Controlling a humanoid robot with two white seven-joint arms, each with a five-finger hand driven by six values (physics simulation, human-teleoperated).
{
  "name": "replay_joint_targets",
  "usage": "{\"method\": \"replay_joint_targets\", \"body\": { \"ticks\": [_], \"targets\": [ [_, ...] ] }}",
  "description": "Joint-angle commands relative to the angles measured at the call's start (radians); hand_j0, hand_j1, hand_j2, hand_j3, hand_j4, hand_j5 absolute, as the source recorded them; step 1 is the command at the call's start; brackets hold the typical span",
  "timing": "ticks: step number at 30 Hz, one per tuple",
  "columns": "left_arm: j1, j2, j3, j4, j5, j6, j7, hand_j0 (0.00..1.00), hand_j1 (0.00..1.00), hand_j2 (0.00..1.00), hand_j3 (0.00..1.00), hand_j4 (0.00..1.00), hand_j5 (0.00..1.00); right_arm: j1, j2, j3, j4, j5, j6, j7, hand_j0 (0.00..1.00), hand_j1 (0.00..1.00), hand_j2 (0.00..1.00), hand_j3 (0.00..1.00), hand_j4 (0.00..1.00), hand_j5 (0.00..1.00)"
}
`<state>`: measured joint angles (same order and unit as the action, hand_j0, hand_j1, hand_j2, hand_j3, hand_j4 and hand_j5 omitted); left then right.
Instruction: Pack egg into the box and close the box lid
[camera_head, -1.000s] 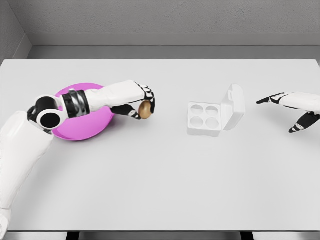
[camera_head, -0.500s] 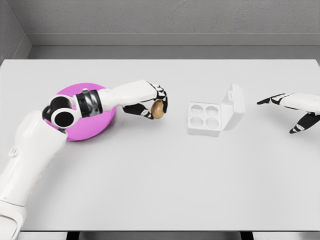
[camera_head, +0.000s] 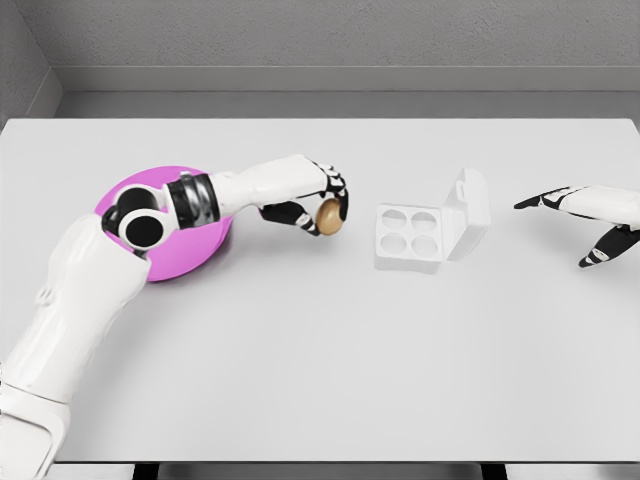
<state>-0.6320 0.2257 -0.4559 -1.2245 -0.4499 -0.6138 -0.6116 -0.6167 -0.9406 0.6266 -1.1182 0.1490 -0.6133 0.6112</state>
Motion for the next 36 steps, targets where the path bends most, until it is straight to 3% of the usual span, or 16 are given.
{"method": "replay_joint_targets", "body": {
  "ticks": [1, 13, 36],
  "targets": [
    [0.0, -0.017, 0.0, 0.011, 0.008, 0.003, 0.001, 0.4, 0.4, 0.4, 0.4, 0.4, 0.4, 0.0, -0.001, -0.001, 0.0, -0.006, 0.002, 0.0, 1.0, 1.0, 1.0, 1.0, 1.0, 1.0],
    [-0.015, -0.095, 0.005, 0.077, 0.01, 0.003, 0.001, 0.39, 0.39, 0.39, 0.39, 0.39, 0.39, 0.0, 0.0, -0.001, 0.003, -0.005, 0.002, 0.0, 1.0, 1.0, 1.0, 1.0, 1.0, 1.0],
    [-0.026, -0.184, 0.006, 0.105, 0.008, 0.003, 0.001, 0.39, 0.39, 0.39, 0.39, 0.39, 0.39, 0.003, 0.0, 0.001, 0.003, -0.005, 0.002, 0.0, 1.0, 1.0, 1.0, 1.0, 1.0, 1.0]
  ]
}}
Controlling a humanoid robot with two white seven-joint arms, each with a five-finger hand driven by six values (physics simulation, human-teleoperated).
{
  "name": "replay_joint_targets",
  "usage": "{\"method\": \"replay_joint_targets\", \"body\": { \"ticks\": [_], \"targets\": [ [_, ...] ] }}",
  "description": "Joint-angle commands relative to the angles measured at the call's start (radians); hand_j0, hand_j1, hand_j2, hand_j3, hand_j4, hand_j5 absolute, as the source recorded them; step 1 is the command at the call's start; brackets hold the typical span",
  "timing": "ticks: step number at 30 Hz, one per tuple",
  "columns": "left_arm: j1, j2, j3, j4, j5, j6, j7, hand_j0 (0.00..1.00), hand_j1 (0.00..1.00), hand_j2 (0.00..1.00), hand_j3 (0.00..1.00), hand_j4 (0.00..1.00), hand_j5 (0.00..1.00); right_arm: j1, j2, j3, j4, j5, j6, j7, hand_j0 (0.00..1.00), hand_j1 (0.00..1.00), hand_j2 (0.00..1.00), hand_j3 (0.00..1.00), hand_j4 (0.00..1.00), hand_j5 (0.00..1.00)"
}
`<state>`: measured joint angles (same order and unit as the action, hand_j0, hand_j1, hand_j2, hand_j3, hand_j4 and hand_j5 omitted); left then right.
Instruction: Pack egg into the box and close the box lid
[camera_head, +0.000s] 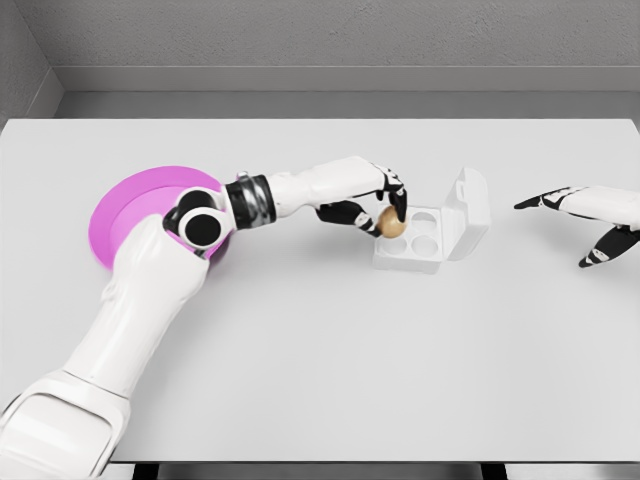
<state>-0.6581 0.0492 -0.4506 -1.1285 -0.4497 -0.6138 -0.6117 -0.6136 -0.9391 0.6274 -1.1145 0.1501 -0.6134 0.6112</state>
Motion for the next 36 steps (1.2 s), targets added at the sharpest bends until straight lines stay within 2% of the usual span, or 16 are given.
{"method": "replay_joint_targets", "body": {
  "ticks": [1, 4, 14, 29, 35, 36],
  "targets": [
    [-0.003, -0.008, 0.001, 0.012, 0.008, 0.003, 0.001, 0.39, 0.39, 0.39, 0.39, 0.39, 0.39, 0.0, -0.001, 0.001, 0.001, -0.007, 0.003, 0.0, 1.0, 1.0, 1.0, 1.0, 1.0, 1.0],
    [-0.008, -0.019, 0.001, 0.042, 0.009, 0.003, 0.001, 0.39, 0.39, 0.39, 0.39, 0.39, 0.39, -0.003, -0.001, -0.002, 0.001, -0.006, 0.003, 0.0, 1.0, 1.0, 1.0, 1.0, 1.0, 1.0],
    [-0.008, -0.042, 0.0, 0.041, 0.011, 0.003, 0.001, 0.39, 0.39, 0.39, 0.39, 0.39, 0.39, -0.002, -0.003, 0.0, 0.001, -0.007, 0.003, 0.0, 1.0, 1.0, 1.0, 1.0, 1.0, 1.0],
    [0.006, -0.022, 0.001, 0.047, 0.011, 0.003, 0.001, 0.39, 0.39, 0.39, 0.39, 0.39, 0.39, -0.006, -0.003, 0.0, -0.004, -0.007, 0.003, 0.0, 1.0, 1.0, 1.0, 1.0, 1.0, 1.0],
    [-0.008, -0.02, 0.003, 0.038, 0.023, 0.003, 0.001, 0.41, 0.41, 0.41, 0.41, 0.41, 0.41, -0.008, -0.003, 0.0, -0.01, -0.007, 0.003, 0.0, 1.0, 1.0, 1.0, 1.0, 1.0, 1.0],
    [-0.006, -0.017, 0.003, 0.026, 0.029, 0.003, 0.001, 0.47, 0.47, 0.47, 0.47, 0.47, 0.47, -0.006, -0.003, 0.0, -0.01, -0.007, 0.003, 0.0, 1.0, 1.0, 1.0, 1.0, 1.0, 1.0]
  ]
}}
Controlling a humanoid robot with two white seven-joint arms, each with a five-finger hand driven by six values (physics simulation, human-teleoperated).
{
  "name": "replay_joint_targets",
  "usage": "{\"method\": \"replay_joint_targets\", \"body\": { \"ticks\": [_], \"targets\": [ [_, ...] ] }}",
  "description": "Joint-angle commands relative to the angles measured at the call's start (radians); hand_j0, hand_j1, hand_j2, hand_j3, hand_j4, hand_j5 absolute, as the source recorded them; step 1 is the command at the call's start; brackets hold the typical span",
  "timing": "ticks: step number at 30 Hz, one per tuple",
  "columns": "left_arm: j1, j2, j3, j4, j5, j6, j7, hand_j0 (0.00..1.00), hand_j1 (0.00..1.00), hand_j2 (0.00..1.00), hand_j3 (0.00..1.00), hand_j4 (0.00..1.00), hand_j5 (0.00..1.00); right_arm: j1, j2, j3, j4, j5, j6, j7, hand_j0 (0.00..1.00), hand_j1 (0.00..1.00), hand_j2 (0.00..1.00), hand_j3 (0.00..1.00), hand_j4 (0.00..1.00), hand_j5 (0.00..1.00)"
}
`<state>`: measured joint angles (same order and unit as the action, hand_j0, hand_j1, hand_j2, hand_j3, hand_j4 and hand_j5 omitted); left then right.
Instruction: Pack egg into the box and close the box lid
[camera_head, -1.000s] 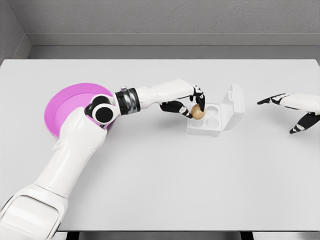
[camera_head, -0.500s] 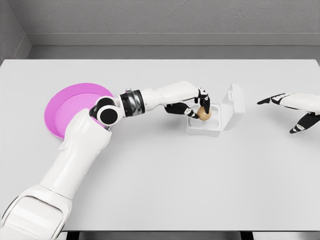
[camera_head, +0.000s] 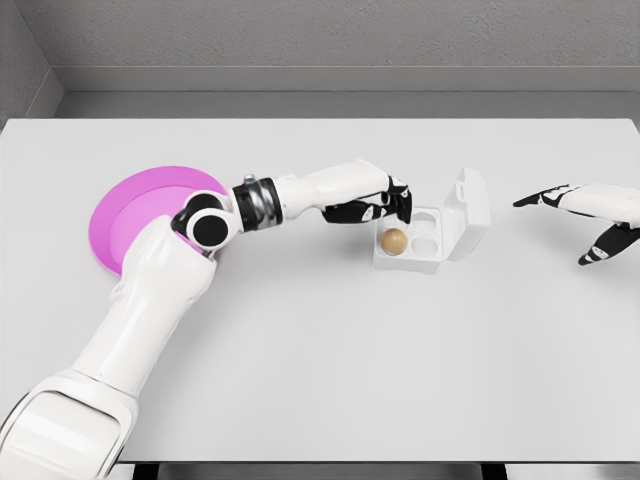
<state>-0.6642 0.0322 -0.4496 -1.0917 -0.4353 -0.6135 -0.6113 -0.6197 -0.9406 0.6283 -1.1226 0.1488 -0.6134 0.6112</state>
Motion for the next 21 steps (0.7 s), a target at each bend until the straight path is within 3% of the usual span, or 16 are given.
{"method": "replay_joint_targets", "body": {
  "ticks": [1, 3, 4, 5, 7, 8, 12, 16, 21],
  "targets": [
    [0.0, 0.026, 0.0, -0.017, 0.041, 0.003, 0.0, 0.52, 0.52, 0.52, 0.52, 0.52, 0.52, 0.0, -0.001, 0.001, 0.0, -0.006, 0.003, 0.0, 1.0, 1.0, 1.0, 1.0, 1.0, 1.0],
    [-0.035, 0.097, -0.006, -0.022, 0.121, 0.003, 0.0, 0.88, 0.88, 0.88, 0.88, 0.88, 0.88, 0.002, -0.001, 0.007, 0.001, -0.006, 0.003, 0.0, 1.0, 1.0, 1.0, 1.0, 1.0, 1.0],
    [-0.038, 0.141, -0.011, -0.057, 0.167, 0.003, 0.0, 1.0, 1.0, 1.0, 1.0, 1.0, 1.0, 0.002, 0.005, 0.008, 0.0, -0.006, 0.003, 0.0, 1.0, 1.0, 1.0, 1.0, 1.0, 1.0],
    [-0.04, 0.213, -0.014, -0.092, 0.236, 0.003, 0.0, 1.0, 1.0, 1.0, 1.0, 1.0, 1.0, 0.005, 0.005, 0.013, -0.002, -0.006, 0.003, 0.0, 1.0, 1.0, 1.0, 1.0, 1.0, 1.0],
    [-0.055, 0.391, -0.113, -0.162, 0.444, 0.003, 0.0, 1.0, 1.0, 1.0, 1.0, 1.0, 1.0, 0.009, 0.006, 0.019, -0.006, -0.006, 0.003, 0.0, 1.0, 1.0, 1.0, 1.0, 1.0, 1.0],
    [-0.054, 0.44, -0.115, -0.165, 0.469, 0.003, 0.0, 1.0, 1.0, 1.0, 1.0, 1.0, 1.0, 0.009, 0.006, 0.021, -0.009, -0.006, 0.003, 0.0, 1.0, 1.0, 1.0, 1.0, 1.0, 1.0],
    [-0.025, 0.589, -0.116, -0.175, 0.504, 0.003, 0.0, 1.0, 1.0, 1.0, 1.0, 1.0, 1.0, 0.017, 0.006, 0.022, -0.037, -0.005, 0.003, 0.0, 1.0, 1.0, 1.0, 1.0, 1.0, 1.0],
    [0.009, 0.618, -0.118, -0.171, 0.494, 0.003, 0.0, 1.0, 1.0, 1.0, 1.0, 1.0, 1.0, 0.023, 0.006, 0.024, -0.04, -0.006, 0.003, 0.0, 1.0, 1.0, 1.0, 1.0, 1.0, 1.0],
    [0.038, 0.62, -0.116, -0.172, 0.49, 0.003, 0.0, 1.0, 1.0, 1.0, 1.0, 1.0, 1.0, 0.02, 0.005, 0.022, -0.101, -0.009, 0.003, 0.0, 1.0, 1.0, 1.0, 1.0, 1.0, 1.0]
  ]
}}
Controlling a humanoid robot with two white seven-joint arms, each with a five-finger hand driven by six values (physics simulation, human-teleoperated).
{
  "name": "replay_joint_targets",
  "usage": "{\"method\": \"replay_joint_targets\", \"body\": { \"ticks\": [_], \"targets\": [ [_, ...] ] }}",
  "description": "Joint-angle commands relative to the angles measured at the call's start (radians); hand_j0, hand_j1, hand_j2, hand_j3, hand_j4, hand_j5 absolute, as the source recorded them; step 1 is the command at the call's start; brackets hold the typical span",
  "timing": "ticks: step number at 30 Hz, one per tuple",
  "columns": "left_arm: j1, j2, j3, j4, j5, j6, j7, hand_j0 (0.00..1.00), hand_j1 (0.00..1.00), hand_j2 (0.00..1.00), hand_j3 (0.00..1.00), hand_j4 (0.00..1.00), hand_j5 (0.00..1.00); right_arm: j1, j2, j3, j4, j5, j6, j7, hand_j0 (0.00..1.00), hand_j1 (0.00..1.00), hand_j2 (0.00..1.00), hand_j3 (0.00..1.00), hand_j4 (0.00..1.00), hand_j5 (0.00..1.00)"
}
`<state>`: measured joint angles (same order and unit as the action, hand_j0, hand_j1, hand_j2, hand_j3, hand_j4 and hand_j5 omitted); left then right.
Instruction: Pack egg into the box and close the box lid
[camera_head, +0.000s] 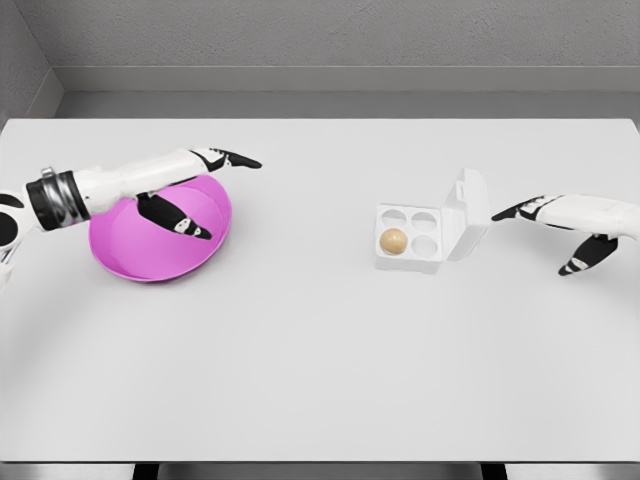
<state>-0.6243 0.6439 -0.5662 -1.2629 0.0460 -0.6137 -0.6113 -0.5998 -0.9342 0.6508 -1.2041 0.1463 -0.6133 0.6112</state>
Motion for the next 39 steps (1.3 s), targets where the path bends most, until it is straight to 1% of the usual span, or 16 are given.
{"method": "replay_joint_targets", "body": {
  "ticks": [1, 7, 9, 11, 13, 15, 19, 22, 23, 24, 25, 26, 28, 30, 37, 39],
  "targets": [
    [0.002, 0.007, 0.0, -0.001, 0.009, 0.003, 0.0, 1.0, 1.0, 1.0, 1.0, 1.0, 1.0, -0.002, -0.003, -0.002, -0.023, -0.008, 0.002, 0.0, 1.0, 1.0, 1.0, 1.0, 1.0, 1.0],
    [0.002, 0.007, 0.0, -0.001, 0.005, 0.003, 0.0, 1.0, 1.0, 1.0, 1.0, 1.0, 1.0, -0.006, -0.006, -0.008, -0.101, -0.014, 0.002, 0.0, 1.0, 1.0, 1.0, 1.0, 1.0, 1.0],
    [0.003, 0.008, 0.002, 0.0, -0.005, 0.003, 0.0, 1.0, 1.0, 1.0, 1.0, 1.0, 1.0, -0.008, -0.009, -0.01, -0.11, -0.031, 0.002, 0.0, 1.0, 1.0, 1.0, 1.0, 1.0, 1.0],
    [0.002, 0.033, 0.0, 0.002, -0.011, 0.003, 0.0, 1.0, 1.0, 1.0, 1.0, 1.0, 1.0, -0.008, -0.011, -0.013, -0.143, -0.039, 0.002, 0.0, 1.0, 1.0, 1.0, 1.0, 1.0, 1.0],
    [0.003, 0.034, 0.0, 0.002, -0.011, 0.003, 0.0, 1.0, 1.0, 1.0, 1.0, 1.0, 1.0, -0.008, -0.012, -0.013, -0.16, -0.047, 0.002, 0.0, 1.0, 1.0, 1.0, 1.0, 1.0, 1.0],
    [0.011, 0.034, 0.003, 0.002, -0.017, 0.003, 0.0, 1.0, 1.0, 1.0, 1.0, 1.0, 1.0, -0.011, -0.012, -0.016, -0.195, -0.048, 0.002, 0.0, 1.0, 1.0, 1.0, 1.0, 1.0, 1.0],
    [0.014, 0.036, 0.006, 0.004, -0.018, 0.003, 0.0, 1.0, 1.0, 1.0, 1.0, 1.0, 1.0, -0.02, -0.008, -0.014, -0.218, -0.067, 0.002, 0.0, 1.0, 1.0, 1.0, 1.0, 1.0, 1.0],
    [0.014, 0.036, 0.006, 0.004, -0.018, 0.003, 0.0, 1.0, 1.0, 1.0, 1.0, 1.0, 1.0, -0.026, 0.023, -0.002, -0.218, -0.067, 0.002, 0.0, 1.0, 1.0, 1.0, 1.0, 1.0, 1.0],
    [0.014, 0.036, 0.006, 0.004, -0.018, 0.003, 0.0, 1.0, 1.0, 1.0, 1.0, 1.0, 1.0, -0.031, 0.02, -0.01, -0.216, -0.067, 0.002, 0.0, 1.0, 1.0, 1.0, 1.0, 1.0, 1.0],
    [0.014, 0.036, 0.006, 0.004, -0.018, 0.003, 0.0, 1.0, 1.0, 1.0, 1.0, 1.0, 1.0, -0.038, 0.008, -0.028, -0.213, -0.067, 0.002, 0.0, 1.0, 1.0, 1.0, 1.0, 1.0, 1.0],
    [0.014, 0.036, 0.006, 0.004, -0.02, 0.003, 0.0, 1.0, 1.0, 1.0, 1.0, 1.0, 1.0, -0.025, -0.02, -0.082, -0.206, -0.068, 0.002, 0.0, 1.0, 1.0, 1.0, 1.0, 1.0, 1.0],
    [0.015, 0.037, 0.008, 0.004, -0.031, 0.003, 0.0, 1.0, 1.0, 1.0, 1.0, 1.0, 1.0, -0.02, -0.04, -0.106, -0.2, -0.068, 0.002, 0.0, 1.0, 1.0, 1.0, 1.0, 1.0, 1.0],
    [0.017, 0.045, 0.008, 0.005, -0.032, 0.003, 0.0, 1.0, 1.0, 1.0, 1.0, 1.0, 1.0, -0.015, -0.04, -0.106, -0.132, -0.068, 0.002, 0.0, 1.0, 1.0, 1.0, 1.0, 1.0, 1.0],
    [0.015, 0.076, 0.009, 0.002, -0.028, 0.003, 0.0, 1.0, 1.0, 1.0, 1.0, 1.0, 1.0, -0.017, -0.028, -0.108, -0.063, -0.068, 0.002, 0.0, 1.0, 1.0, 1.0, 1.0, 1.0, 1.0],
    [0.008, 0.066, 0.012, 0.004, -0.031, 0.003, 0.0, 1.0, 1.0, 1.0, 1.0, 1.0, 1.0, -0.02, -0.026, -0.105, -0.063, -0.068, 0.002, 0.0, 1.0, 1.0, 1.0, 1.0, 1.0, 1.0],
    [0.008, 0.063, 0.012, 0.005, -0.032, 0.003, 0.0, 1.0, 1.0, 1.0, 1.0, 1.0, 1.0, -0.023, -0.008, -0.105, -0.064, -0.068, 0.002, 0.0, 1.0, 1.0, 1.0, 1.0, 1.0, 1.0]
  ]
}}
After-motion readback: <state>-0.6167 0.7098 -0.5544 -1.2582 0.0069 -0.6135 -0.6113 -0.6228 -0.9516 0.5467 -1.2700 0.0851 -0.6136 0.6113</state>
